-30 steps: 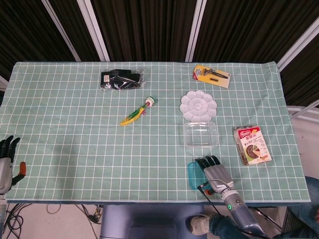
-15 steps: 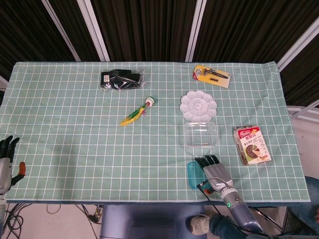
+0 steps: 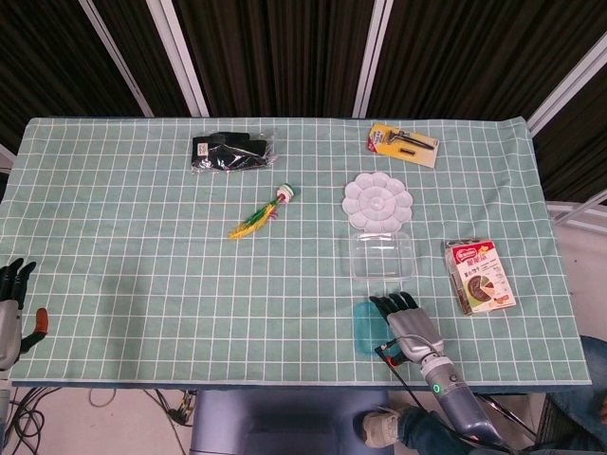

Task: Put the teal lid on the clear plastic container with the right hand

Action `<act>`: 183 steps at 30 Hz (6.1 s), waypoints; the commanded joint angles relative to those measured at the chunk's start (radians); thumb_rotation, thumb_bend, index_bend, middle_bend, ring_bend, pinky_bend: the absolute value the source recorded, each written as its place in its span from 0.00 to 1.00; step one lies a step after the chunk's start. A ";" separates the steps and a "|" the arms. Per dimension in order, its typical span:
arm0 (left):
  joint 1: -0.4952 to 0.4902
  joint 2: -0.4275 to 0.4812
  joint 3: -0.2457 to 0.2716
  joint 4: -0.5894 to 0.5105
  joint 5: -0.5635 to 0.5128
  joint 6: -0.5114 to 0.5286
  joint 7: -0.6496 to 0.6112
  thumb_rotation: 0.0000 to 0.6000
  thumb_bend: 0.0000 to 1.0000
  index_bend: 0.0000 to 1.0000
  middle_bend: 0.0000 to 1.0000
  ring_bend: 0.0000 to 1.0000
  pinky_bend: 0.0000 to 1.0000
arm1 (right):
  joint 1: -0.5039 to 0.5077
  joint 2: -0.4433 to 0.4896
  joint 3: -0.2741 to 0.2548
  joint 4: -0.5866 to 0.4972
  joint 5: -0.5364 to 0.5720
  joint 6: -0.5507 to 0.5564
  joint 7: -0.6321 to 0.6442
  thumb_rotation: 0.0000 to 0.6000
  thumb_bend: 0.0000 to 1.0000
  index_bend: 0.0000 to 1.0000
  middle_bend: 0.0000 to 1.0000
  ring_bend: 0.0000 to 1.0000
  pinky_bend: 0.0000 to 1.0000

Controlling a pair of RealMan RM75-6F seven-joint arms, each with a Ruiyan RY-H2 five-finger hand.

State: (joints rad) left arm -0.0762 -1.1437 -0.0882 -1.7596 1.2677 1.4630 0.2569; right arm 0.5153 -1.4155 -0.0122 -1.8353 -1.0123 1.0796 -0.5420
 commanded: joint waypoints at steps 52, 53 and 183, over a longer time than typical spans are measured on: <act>-0.007 0.007 -0.013 -0.004 -0.028 -0.015 -0.015 1.00 0.53 0.07 0.00 0.00 0.00 | 0.503 0.141 0.166 0.133 0.583 -0.191 -0.154 1.00 0.24 0.00 0.43 0.09 0.00; -0.007 0.007 -0.013 -0.004 -0.029 -0.015 -0.015 1.00 0.53 0.07 0.00 0.00 0.00 | 0.504 0.134 0.165 0.140 0.585 -0.193 -0.150 1.00 0.24 0.00 0.43 0.09 0.00; -0.018 0.012 -0.009 -0.021 -0.091 -0.022 0.053 1.00 0.53 0.06 0.00 0.00 0.00 | 0.535 0.109 0.067 0.173 0.582 -0.187 -0.091 1.00 0.24 0.00 0.43 0.09 0.00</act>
State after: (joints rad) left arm -0.0938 -1.1319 -0.0970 -1.7806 1.1763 1.4411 0.3103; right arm 1.0505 -1.3070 0.0553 -1.6627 -0.4299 0.8924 -0.6325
